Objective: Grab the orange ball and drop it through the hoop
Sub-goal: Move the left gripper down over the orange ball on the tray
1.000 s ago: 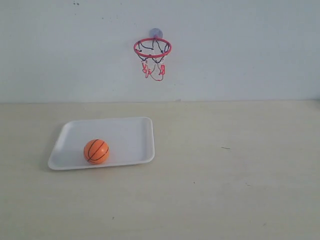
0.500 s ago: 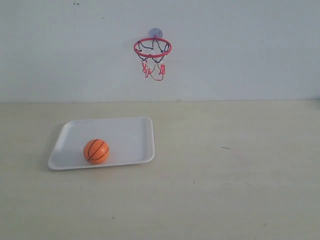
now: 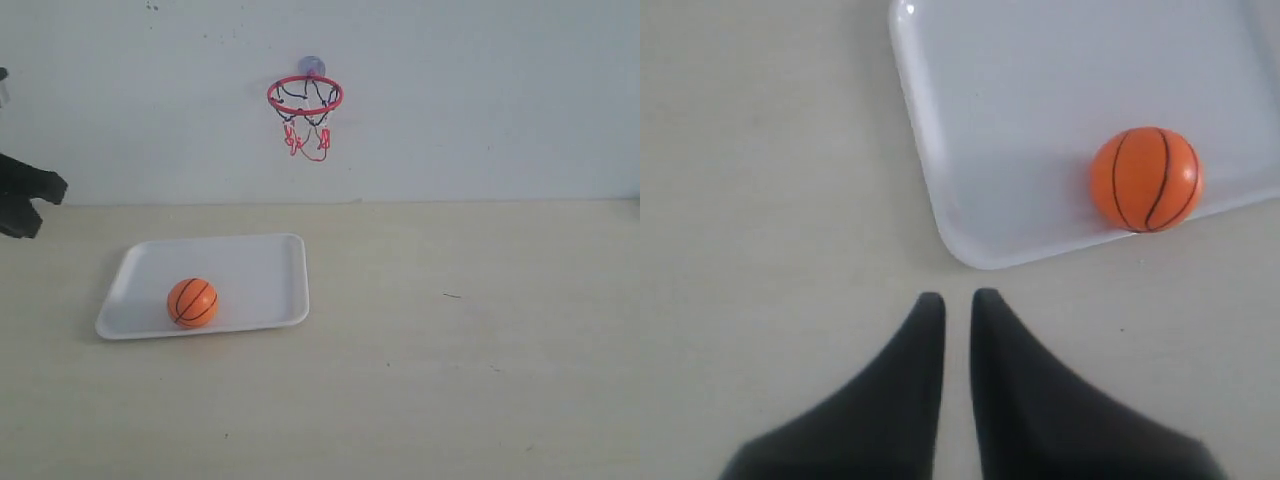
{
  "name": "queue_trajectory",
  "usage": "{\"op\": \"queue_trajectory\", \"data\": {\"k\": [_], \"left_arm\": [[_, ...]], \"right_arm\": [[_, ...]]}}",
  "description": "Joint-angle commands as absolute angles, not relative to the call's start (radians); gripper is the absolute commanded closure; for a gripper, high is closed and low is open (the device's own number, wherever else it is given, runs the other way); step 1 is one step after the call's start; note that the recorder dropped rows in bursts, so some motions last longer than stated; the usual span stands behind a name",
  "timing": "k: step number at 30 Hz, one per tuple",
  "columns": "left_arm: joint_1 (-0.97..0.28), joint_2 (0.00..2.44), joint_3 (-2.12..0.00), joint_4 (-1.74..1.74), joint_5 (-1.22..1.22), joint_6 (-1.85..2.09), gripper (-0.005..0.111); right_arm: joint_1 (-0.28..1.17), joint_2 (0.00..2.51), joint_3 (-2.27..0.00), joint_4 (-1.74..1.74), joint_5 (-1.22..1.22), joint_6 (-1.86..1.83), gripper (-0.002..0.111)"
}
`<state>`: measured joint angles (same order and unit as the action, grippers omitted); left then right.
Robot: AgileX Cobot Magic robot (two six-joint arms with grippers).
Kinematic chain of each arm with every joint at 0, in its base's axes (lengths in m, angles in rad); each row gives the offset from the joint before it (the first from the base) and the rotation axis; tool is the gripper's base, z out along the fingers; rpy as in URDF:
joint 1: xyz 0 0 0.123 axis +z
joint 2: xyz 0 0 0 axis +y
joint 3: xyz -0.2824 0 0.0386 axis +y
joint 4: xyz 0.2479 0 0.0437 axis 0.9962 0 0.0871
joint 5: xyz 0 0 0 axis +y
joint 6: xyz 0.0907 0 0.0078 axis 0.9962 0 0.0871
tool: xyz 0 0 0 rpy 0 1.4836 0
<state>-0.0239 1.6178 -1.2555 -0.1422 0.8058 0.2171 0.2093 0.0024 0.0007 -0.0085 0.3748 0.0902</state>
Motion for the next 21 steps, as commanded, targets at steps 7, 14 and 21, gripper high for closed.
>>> {"op": "queue_trajectory", "data": {"k": [7,14,21], "left_arm": [[-0.152,1.942,-1.591,-0.143,0.932,0.398,0.022],[-0.258,2.081,-1.688,-0.145,0.942,0.374,0.011],[-0.292,2.154,-1.689,-0.164,0.942,0.333,0.011]], "right_arm": [[0.209,0.0,0.0,-0.009,0.366,0.088,0.108],[0.209,0.0,0.0,-0.009,0.366,0.088,0.108],[0.209,0.0,0.0,-0.009,0.366,0.088,0.108]]}}
